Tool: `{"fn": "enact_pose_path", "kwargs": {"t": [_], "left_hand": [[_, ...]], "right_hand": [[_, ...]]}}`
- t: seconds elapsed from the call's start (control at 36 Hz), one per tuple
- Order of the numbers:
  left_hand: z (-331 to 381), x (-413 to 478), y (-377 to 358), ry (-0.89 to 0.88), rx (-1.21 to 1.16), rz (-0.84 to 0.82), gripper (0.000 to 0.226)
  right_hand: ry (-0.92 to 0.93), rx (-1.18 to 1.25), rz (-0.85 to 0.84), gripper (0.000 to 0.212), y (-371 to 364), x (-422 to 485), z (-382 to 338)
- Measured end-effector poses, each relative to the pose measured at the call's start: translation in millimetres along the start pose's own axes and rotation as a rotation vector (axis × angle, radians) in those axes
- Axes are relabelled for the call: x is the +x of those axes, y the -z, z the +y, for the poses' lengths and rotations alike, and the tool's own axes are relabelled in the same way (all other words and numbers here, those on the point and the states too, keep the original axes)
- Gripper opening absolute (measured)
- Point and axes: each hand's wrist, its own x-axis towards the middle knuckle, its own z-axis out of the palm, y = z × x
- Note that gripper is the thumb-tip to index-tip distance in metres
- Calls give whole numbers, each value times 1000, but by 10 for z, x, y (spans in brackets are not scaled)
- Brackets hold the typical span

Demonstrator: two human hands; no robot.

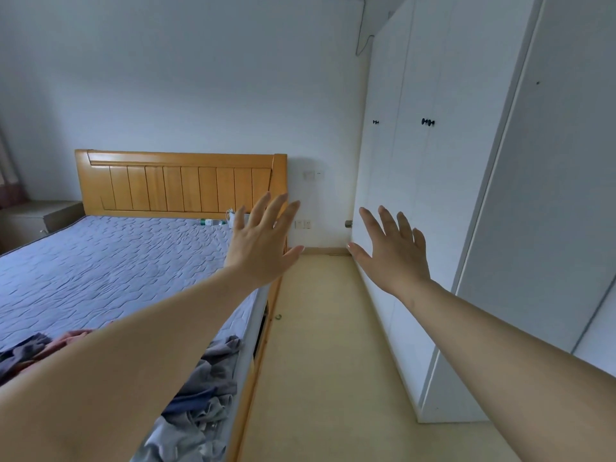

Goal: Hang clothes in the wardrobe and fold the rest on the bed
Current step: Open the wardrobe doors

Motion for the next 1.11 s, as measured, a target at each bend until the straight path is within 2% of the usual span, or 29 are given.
{"fn": "enact_pose_path", "kwargs": {"t": [0.19, 0.61, 0.83, 1.11], "left_hand": [[-16, 636, -367, -32, -28, 21, 73], [282, 3079, -1415, 20, -108, 41, 75], [331, 3948, -1859, -11, -238, 47, 74], [124, 5260, -2535, -78, -315, 121, 70]], "right_hand": [[35, 1, 19, 62, -213, 659, 206], [-16, -15, 91, 61, -473, 2976, 1422], [-38, -30, 106, 60, -682, 3746, 1753], [-104, -80, 215, 57, -892, 4964, 2025]]}}
